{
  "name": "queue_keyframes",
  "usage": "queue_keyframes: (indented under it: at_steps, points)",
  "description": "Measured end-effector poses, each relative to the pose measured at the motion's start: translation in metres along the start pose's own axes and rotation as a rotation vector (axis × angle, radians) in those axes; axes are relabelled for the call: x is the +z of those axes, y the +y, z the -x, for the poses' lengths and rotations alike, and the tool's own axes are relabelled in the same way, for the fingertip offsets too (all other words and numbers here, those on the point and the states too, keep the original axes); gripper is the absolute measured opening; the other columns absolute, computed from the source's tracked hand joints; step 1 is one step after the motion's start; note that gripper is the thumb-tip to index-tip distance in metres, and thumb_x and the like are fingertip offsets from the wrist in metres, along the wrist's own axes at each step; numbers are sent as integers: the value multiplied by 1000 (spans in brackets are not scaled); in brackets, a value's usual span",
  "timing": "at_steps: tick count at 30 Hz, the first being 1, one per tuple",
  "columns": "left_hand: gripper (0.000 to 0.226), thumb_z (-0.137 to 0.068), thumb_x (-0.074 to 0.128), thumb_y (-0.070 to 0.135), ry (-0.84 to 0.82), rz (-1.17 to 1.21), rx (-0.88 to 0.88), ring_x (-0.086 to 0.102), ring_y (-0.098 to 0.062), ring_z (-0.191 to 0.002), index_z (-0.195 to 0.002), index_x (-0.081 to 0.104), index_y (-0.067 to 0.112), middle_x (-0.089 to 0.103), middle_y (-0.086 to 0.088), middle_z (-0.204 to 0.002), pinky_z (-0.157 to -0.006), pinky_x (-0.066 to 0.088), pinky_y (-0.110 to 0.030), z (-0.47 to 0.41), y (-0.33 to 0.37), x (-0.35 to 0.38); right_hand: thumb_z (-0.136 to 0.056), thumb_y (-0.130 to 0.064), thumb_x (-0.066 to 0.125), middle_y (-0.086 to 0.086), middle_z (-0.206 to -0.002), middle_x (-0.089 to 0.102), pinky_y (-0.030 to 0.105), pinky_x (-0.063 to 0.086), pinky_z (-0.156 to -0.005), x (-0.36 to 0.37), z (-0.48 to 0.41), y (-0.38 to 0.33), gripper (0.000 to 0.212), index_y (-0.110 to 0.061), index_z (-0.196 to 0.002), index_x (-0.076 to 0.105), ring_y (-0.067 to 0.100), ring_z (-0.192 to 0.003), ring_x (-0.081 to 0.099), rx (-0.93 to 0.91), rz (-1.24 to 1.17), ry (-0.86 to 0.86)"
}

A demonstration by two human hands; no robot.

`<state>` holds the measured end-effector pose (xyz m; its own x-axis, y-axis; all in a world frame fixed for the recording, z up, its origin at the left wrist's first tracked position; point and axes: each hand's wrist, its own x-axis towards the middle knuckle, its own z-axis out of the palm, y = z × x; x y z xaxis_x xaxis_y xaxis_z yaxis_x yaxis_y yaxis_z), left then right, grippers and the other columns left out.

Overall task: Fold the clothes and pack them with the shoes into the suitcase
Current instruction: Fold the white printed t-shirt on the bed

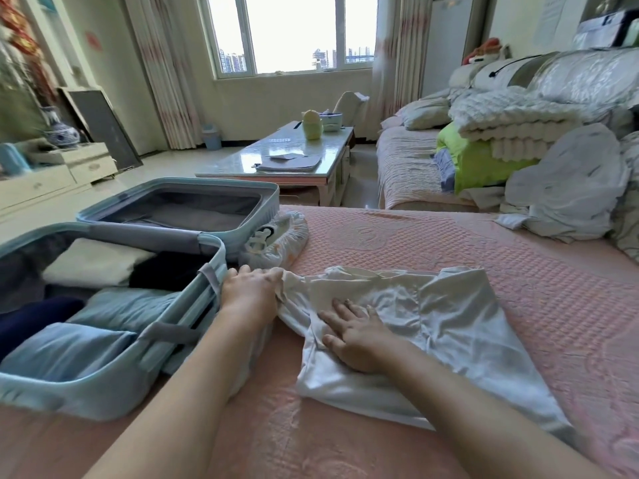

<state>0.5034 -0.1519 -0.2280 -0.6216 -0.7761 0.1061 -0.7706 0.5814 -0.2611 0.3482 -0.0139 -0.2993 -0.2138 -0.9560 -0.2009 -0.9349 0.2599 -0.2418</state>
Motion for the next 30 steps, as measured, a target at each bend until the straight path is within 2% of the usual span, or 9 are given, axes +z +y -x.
queue_keyframes:
  at_steps: [6,8,12,14,19,21,26,28,30]
  points:
    - [33,-88,57,30,30,53,-64,57,-19,-118,-121,65,28,64,2,-126,-98,37,-34,-14,9,-18,-103,-43,48,-3,-163,31,33,27,-119,-27,9,13,54,-35,-155,34,18,-147,32,13,-398,234]
    - [31,-92,52,27,79,272,-77,62,-22,-112,-118,67,23,67,-1,-122,-93,43,-33,-10,20,-31,-98,-36,58,-3,-156,42,31,38,-110,-38,21,22,59,-34,-153,37,18,-136,48,-2,-466,386]
    - [28,-91,54,18,83,861,30,62,-20,-96,-111,70,27,71,1,-109,-81,51,-30,3,71,-70,-85,-26,77,-9,-143,45,23,50,-71,-58,46,44,88,-41,-155,27,11,-70,66,-38,-654,559]
    - [28,-89,61,14,57,1015,97,60,-16,-90,-110,71,29,68,7,-100,-69,48,-24,11,103,-84,-82,-19,82,-7,-135,51,26,53,-62,-63,62,53,94,-44,-154,27,20,-70,70,-53,-887,579]
    - [52,-83,67,-13,-260,1675,359,63,-19,-95,-131,58,5,66,-12,-112,-72,56,-16,23,166,-105,-85,6,71,13,-88,74,32,61,-72,-87,102,93,17,-7,-96,72,26,-84,72,176,-1286,820]
    - [57,-85,60,-19,-321,1794,386,61,-23,-102,-135,51,6,62,-14,-117,-80,57,-20,19,182,-107,-86,10,66,12,-79,73,29,61,-67,-95,115,117,15,-4,-83,72,23,-77,71,281,-1285,892]
    - [48,-85,74,5,-119,1181,505,59,-21,-116,-130,59,14,59,-8,-131,-92,48,-19,20,199,-66,-83,-4,65,14,-83,74,42,62,-74,-91,129,177,11,-11,-77,71,34,-81,73,624,-1121,1109]
    - [59,-84,77,29,-243,915,562,53,-16,-119,-138,53,23,51,2,-137,-98,43,-23,32,195,-52,-88,-10,60,16,-107,72,33,53,-87,-82,139,187,19,-12,-102,73,36,-104,67,713,-755,950]
    - [78,-77,78,51,-362,696,621,43,-14,-128,-144,43,34,36,9,-145,-107,39,-30,45,189,-46,-92,-15,58,19,-148,47,33,39,-108,-68,144,186,56,-12,-147,46,33,-136,46,693,-504,597]
